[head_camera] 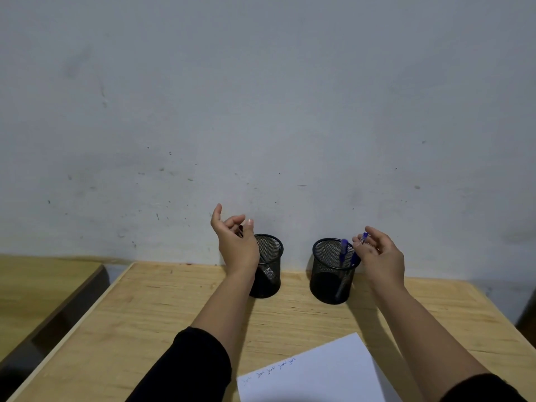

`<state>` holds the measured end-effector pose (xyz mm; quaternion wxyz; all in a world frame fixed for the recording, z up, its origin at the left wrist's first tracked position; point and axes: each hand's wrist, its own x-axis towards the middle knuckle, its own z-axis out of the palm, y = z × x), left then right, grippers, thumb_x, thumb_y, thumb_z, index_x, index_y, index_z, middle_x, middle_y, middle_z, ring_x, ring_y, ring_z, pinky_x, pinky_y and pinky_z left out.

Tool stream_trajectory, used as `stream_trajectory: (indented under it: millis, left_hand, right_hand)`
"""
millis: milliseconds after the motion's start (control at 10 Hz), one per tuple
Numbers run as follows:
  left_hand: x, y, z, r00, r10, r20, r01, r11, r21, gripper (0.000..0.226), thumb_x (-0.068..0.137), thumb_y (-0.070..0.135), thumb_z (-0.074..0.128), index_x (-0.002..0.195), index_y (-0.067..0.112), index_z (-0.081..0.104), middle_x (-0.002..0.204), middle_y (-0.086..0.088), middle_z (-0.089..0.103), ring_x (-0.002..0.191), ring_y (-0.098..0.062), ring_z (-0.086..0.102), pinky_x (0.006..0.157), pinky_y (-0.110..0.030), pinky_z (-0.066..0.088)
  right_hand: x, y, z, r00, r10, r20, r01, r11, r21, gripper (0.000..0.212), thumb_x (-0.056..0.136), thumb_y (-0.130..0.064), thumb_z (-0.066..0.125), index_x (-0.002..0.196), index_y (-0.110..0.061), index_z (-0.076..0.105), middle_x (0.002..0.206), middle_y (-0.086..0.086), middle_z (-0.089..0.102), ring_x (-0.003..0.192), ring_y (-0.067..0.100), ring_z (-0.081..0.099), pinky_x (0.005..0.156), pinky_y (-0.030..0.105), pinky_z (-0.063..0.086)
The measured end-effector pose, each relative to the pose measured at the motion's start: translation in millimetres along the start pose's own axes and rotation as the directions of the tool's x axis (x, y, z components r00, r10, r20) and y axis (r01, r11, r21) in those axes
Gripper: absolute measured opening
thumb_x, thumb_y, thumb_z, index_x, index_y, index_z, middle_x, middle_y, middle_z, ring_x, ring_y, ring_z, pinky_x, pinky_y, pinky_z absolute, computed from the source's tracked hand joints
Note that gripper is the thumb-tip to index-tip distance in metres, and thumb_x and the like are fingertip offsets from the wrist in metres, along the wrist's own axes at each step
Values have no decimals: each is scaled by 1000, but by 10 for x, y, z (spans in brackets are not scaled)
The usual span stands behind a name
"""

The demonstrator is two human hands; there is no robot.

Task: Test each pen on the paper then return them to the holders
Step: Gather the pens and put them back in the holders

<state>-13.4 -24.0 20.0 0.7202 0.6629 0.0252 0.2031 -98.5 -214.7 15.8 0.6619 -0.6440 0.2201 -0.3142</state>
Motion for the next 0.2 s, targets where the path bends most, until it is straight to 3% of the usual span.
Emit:
stream_trajectory:
  millis: [100,200]
  left_hand:
    - [-4,-11,-37,1000,-27,-1,27,999,29,63,88,17,59,139,25,24,106,8,58,103,-11,54,90,-27,39]
    - [-19,11,-118,999,-39,-12,40,998,58,59,87,19,62,136,23,29,114,7,56,112,-10,51,92,-25,36]
  right_hand:
    - [5,17,-23,1000,3,7,-3,999,-39,43,86,3,58,128,-6,53,116,14,65,98,14,60,89,23,44]
    - [-36,-11,-66,1000,8,20,-6,997,-83,46,88,1,57,133,-4,49,125,13,61,103,13,57,93,22,40]
